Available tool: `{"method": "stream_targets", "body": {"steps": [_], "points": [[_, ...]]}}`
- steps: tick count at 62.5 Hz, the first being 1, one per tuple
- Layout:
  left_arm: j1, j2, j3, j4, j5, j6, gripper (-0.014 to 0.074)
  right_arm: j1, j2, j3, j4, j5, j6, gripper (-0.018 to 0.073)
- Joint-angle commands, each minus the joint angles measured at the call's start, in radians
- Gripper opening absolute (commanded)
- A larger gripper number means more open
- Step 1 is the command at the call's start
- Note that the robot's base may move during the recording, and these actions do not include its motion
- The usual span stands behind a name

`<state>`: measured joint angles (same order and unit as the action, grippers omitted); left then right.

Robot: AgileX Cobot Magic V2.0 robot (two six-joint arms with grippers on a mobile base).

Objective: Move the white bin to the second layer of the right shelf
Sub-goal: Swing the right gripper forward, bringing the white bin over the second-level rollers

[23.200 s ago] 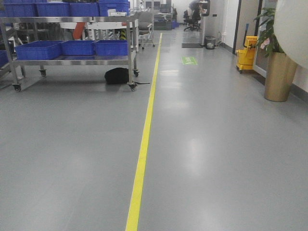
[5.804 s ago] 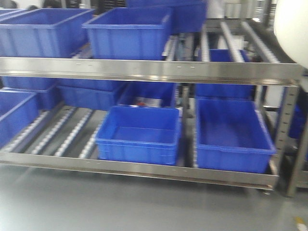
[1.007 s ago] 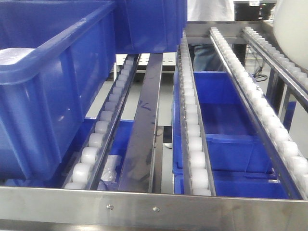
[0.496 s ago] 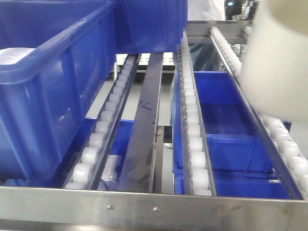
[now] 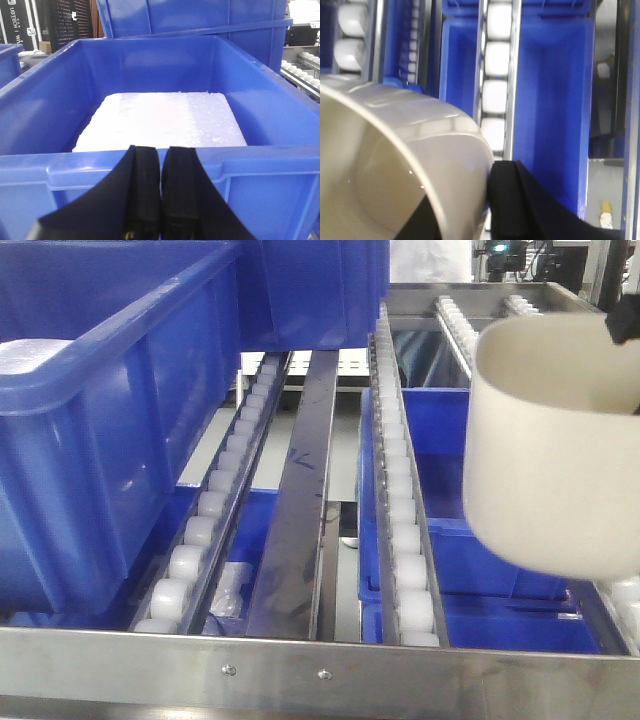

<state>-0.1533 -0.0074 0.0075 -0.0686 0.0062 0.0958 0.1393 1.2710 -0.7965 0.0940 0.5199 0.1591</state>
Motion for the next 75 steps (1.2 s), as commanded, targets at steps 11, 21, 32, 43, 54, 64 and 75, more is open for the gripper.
{"method": "stream_targets", "body": {"steps": [11,21,32,43,54,64,75], "points": [[-0.003,-0.013,0.033,-0.005,-0.087,-0.007,0.0085,0.073,-0.028,-0.039,0.013,-0.048,-0.001,0.0056],[-0.003,-0.013,0.033,-0.005,-0.087,-0.007,0.0085,0.081,-0.028,-0.037,0.011,-0.048,-0.011,0.0056],[-0.003,-0.013,0.033,-0.005,-0.087,-0.007,0.0085,0.081,-0.028,-0.012,-0.011,-0.059,-0.011,0.0056],[-0.003,-0.013,0.033,-0.005,-0.087,-0.007,0.0085,0.080,-0.024,0.032,-0.013,-0.129,-0.011,0.0056],[-0.003,-0.013,0.033,-0.005,-0.087,-0.007,0.0085,0.079,-0.018,0.034,-0.021,-0.131,-0.011,0.0056],[-0.003,-0.013,0.033,-0.005,-0.087,-0.007,0.0085,0.079,0.000,0.034,-0.026,-0.129,-0.011,0.0056],[-0.003,-0.013,0.033,-0.005,-0.087,-0.007,0.0085,0.079,0.034,0.034,-0.043,-0.140,-0.011,0.0056]]}}
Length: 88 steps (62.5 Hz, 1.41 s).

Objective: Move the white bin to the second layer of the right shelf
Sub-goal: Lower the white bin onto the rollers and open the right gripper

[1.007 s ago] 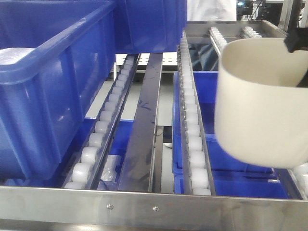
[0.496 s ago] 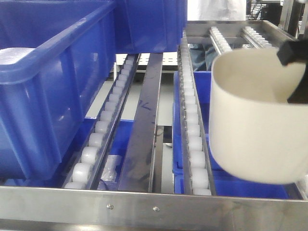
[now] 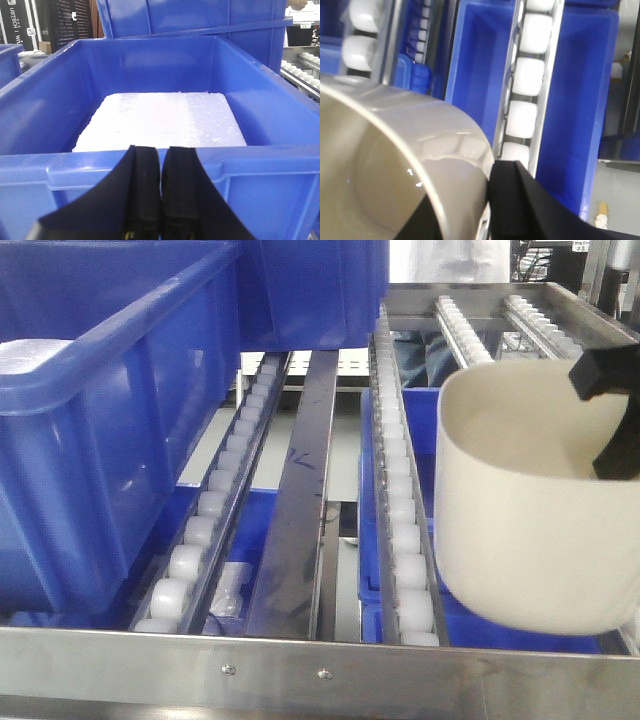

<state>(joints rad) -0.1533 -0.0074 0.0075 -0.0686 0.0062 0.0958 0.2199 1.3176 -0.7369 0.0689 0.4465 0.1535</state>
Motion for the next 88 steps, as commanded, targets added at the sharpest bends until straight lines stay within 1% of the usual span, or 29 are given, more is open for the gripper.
{"method": "stream_targets", "body": {"steps": [1,8,50,88], "points": [[-0.003,-0.013,0.033,-0.005,-0.087,-0.007,0.0085,-0.001,-0.012,-0.025,-0.020,-0.067,-0.005,0.0056],[-0.003,-0.013,0.033,-0.005,-0.087,-0.007,0.0085,-0.001,0.002,-0.025,-0.037,-0.063,-0.005,0.0056],[-0.003,-0.013,0.033,-0.005,-0.087,-0.007,0.0085,-0.001,0.070,-0.024,-0.037,-0.072,-0.005,0.0056],[-0.003,-0.013,0.033,-0.005,-0.087,-0.007,0.0085,-0.001,0.073,-0.024,-0.037,-0.079,-0.005,0.0064]]}}
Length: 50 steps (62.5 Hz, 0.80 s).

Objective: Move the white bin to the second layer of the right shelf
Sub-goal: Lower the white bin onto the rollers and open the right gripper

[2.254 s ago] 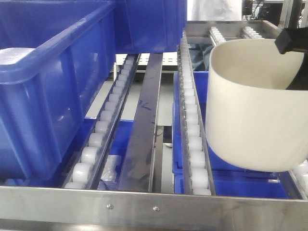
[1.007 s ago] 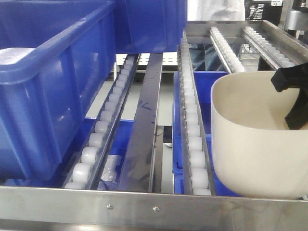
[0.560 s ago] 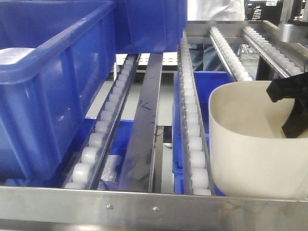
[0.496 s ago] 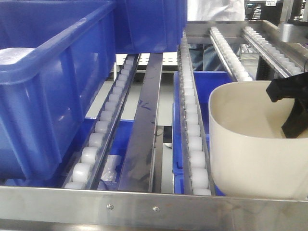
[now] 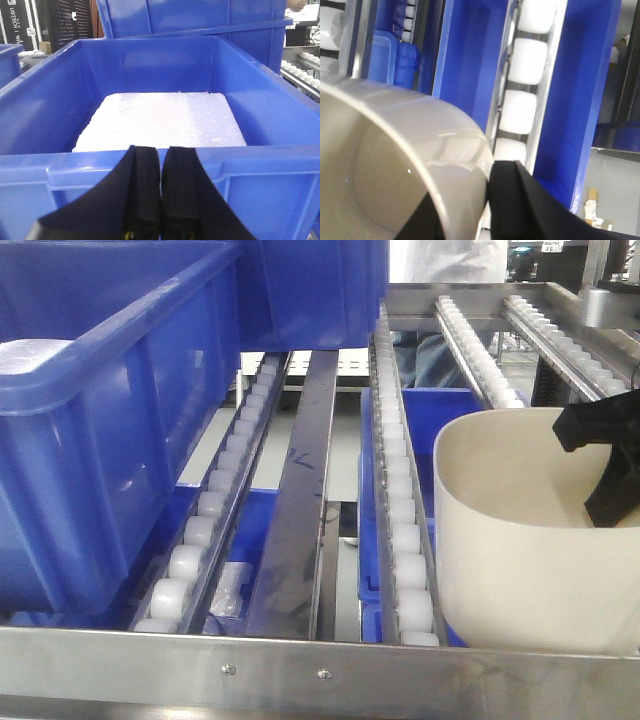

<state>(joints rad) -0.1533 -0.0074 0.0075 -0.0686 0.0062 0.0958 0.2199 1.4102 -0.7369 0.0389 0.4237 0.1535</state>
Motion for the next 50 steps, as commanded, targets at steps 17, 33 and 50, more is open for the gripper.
{"method": "stream_targets", "body": {"steps": [17,33,50], "points": [[-0.003,-0.013,0.033,-0.005,-0.087,-0.007,0.0085,-0.001,-0.020,-0.024,-0.007,-0.081,-0.005,0.0442],[-0.003,-0.013,0.033,-0.005,-0.087,-0.007,0.0085,-0.001,-0.034,-0.024,-0.007,-0.084,-0.005,0.0489],[-0.003,-0.013,0.033,-0.005,-0.087,-0.007,0.0085,-0.001,-0.108,-0.024,-0.007,-0.097,-0.005,0.0489]]}}
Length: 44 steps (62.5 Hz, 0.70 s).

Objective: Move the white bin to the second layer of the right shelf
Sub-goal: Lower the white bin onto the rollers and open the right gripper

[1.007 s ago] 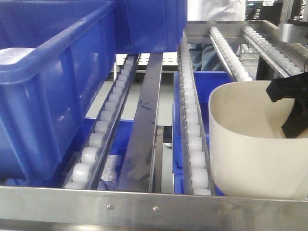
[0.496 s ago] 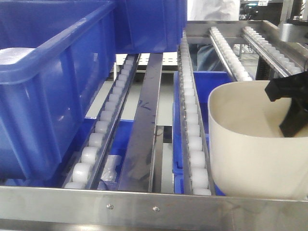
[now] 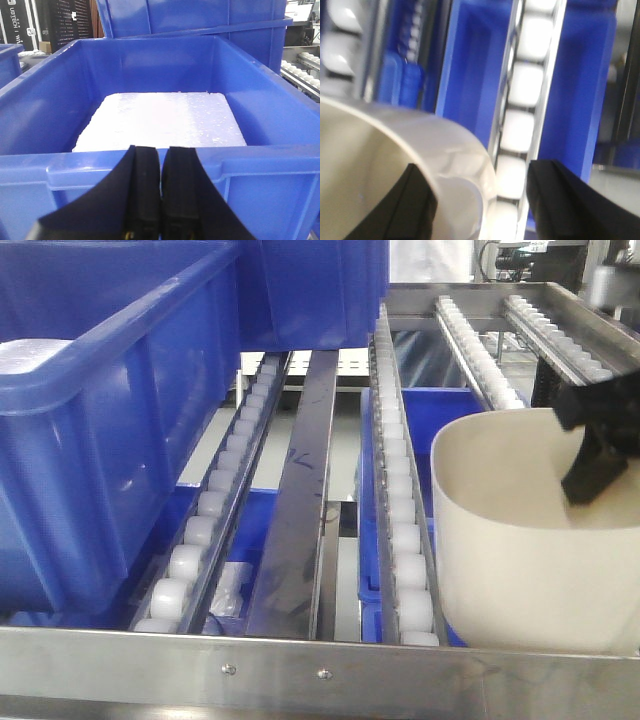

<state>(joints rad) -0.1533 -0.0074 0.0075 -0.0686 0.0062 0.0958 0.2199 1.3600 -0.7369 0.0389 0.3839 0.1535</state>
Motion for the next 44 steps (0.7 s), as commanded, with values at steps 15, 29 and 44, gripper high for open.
{"method": "stream_targets", "body": {"steps": [15,29,44], "points": [[-0.003,-0.013,0.033,-0.005,-0.087,-0.007,0.0085,-0.001,-0.142,-0.024,-0.007,-0.049,-0.005,0.0489],[-0.003,-0.013,0.033,-0.005,-0.087,-0.007,0.0085,-0.001,-0.231,-0.024,-0.007,-0.046,-0.005,0.0489],[-0.003,-0.013,0.033,-0.005,-0.087,-0.007,0.0085,-0.001,-0.400,-0.024,-0.007,-0.074,-0.005,0.0440]]}}
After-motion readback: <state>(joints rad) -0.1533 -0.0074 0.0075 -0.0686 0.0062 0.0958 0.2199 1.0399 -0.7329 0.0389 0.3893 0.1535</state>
